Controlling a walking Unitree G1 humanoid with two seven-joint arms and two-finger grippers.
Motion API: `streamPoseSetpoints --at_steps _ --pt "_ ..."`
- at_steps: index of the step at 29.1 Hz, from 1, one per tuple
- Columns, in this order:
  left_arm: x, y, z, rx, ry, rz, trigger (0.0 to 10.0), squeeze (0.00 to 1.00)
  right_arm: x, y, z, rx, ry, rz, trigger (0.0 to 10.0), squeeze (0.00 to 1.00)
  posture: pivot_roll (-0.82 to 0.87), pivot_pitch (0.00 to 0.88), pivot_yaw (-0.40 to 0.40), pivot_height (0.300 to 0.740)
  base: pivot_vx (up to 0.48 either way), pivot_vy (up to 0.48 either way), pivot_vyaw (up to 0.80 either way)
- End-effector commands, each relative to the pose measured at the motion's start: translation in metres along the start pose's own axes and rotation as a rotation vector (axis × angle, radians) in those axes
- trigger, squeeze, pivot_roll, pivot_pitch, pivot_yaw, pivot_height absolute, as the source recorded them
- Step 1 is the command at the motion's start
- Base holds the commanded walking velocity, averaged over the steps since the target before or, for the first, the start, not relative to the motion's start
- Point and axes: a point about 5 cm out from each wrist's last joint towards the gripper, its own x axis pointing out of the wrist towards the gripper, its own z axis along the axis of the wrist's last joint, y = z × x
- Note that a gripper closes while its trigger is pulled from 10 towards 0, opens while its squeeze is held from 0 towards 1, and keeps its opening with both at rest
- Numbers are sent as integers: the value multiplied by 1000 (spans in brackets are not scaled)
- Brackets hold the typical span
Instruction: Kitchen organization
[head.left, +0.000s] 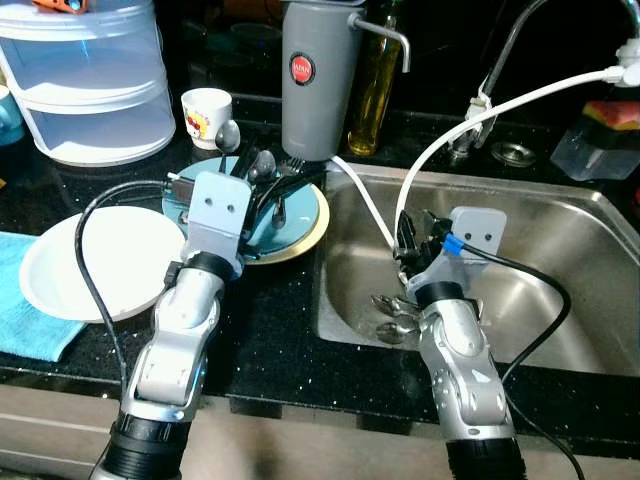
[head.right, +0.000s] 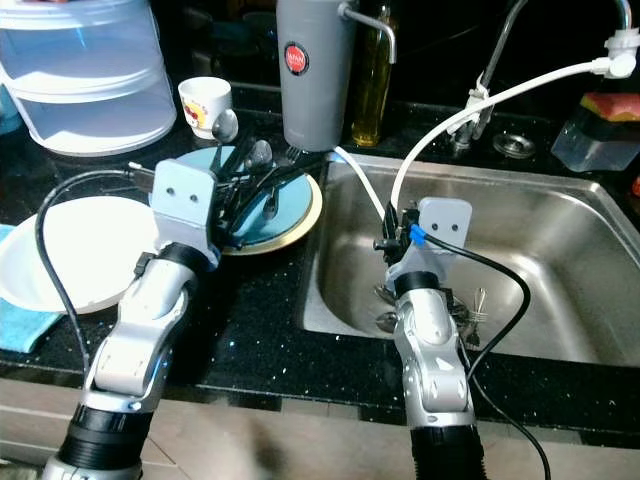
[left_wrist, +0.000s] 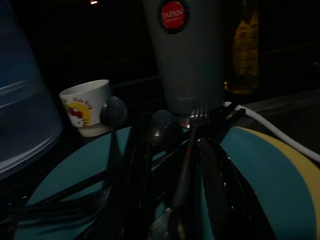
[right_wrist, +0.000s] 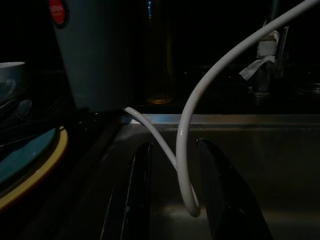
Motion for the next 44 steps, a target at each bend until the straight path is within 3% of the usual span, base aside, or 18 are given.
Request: streamPoseSetpoints --at_steps 1,14,24,44 --pt "1 -3 -2 8 13 -13 10000 0 -5 -6 -13 9 58 -25 10000 0 198 11 -53 740 0 0 0" --pt "4 -4 3 20 -2 -23 10000 0 -5 -5 -12 14 54 -27 10000 0 198 19 -51 740 0 0 0" --pt "5 -5 4 27 -11 -26 10000 0 -6 -5 -13 18 56 -26 10000 0 199 22 -49 740 0 -427 0" --pt "5 -4 4 10 -11 -13 10000 0 -6 -4 -13 21 58 -25 10000 0 199 26 -49 740 0 0 0"
